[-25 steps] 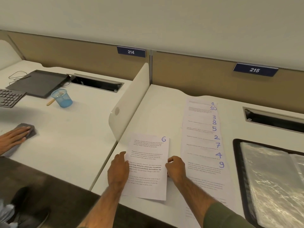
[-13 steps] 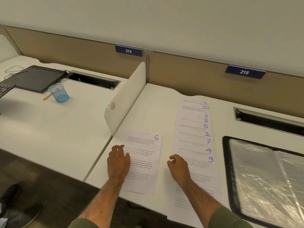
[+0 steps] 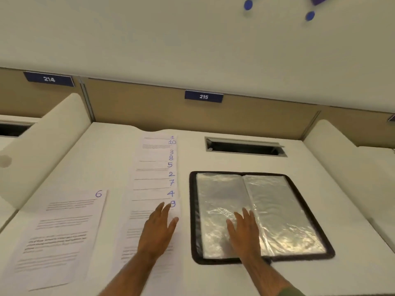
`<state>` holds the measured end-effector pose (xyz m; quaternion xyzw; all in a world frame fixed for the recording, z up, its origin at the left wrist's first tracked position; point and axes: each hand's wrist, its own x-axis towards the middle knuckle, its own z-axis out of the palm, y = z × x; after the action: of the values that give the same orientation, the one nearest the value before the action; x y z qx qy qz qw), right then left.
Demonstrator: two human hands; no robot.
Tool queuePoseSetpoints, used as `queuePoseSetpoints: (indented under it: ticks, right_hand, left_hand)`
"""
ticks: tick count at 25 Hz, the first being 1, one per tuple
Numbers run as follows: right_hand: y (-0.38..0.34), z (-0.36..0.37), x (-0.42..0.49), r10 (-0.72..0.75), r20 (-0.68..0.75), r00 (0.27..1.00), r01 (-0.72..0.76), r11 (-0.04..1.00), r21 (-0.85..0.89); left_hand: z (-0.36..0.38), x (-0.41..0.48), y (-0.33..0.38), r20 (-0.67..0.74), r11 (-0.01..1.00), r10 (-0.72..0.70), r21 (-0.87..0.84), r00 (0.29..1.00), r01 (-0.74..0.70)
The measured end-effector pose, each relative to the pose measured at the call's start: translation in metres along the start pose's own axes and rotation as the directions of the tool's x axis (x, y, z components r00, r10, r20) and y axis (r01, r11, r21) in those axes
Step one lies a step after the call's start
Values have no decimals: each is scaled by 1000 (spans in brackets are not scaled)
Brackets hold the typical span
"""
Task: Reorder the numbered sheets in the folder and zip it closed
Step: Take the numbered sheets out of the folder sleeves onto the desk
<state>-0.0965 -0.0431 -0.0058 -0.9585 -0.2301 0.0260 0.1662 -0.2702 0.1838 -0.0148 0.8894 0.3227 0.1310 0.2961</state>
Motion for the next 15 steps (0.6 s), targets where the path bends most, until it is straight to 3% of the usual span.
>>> queuePoseSetpoints:
  ticks: [3,7,10,15]
  right_hand:
    - [101,-26,21,50,28,998,-44,984,-170]
    - [193,-51,48,82,60,995,-68,975,-209]
    - [223,-57,56,52,92,994,-33,980,-196]
    - [246,-53,65,-2,130,991,31,975,-221]
  left_hand:
    - [67,2,82,14,998,27,57,1000,-28]
    - [136,-5,161,12,962,-184,209,983,177]
    - [154,-6,190,-11,888,-378,279,926,366]
    - [158,4,205,-50,828,-524,201,850,523]
